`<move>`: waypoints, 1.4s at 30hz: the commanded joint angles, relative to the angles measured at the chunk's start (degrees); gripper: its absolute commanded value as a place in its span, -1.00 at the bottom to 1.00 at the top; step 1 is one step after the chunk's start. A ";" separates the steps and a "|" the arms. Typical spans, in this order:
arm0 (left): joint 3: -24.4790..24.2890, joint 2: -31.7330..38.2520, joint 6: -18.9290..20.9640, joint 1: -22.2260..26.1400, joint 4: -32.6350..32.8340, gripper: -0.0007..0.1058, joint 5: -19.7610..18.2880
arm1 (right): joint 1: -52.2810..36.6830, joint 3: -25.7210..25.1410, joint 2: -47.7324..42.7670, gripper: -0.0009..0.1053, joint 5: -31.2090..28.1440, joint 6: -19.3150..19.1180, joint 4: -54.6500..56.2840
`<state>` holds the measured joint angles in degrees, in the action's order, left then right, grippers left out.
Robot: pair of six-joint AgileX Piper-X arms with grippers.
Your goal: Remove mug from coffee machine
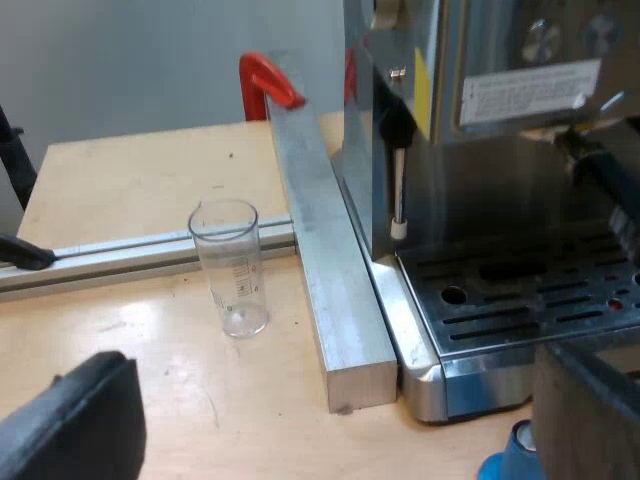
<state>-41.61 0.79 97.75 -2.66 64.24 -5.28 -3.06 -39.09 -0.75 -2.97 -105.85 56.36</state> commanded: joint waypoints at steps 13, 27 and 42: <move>10.56 7.89 1.26 0.02 -3.50 0.51 0.83 | -0.17 4.56 -2.25 0.11 1.14 -0.22 4.62; 11.32 7.89 1.06 0.02 -4.51 0.51 0.72 | -0.17 7.60 -2.14 0.11 1.14 -0.68 5.40; 12.27 7.89 0.92 0.02 -6.24 0.51 0.57 | -0.17 7.60 -2.14 0.11 1.14 -0.68 5.40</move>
<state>-29.18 0.69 98.36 -2.66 58.64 -5.15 -3.06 -31.28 -0.64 -2.01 -106.15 62.44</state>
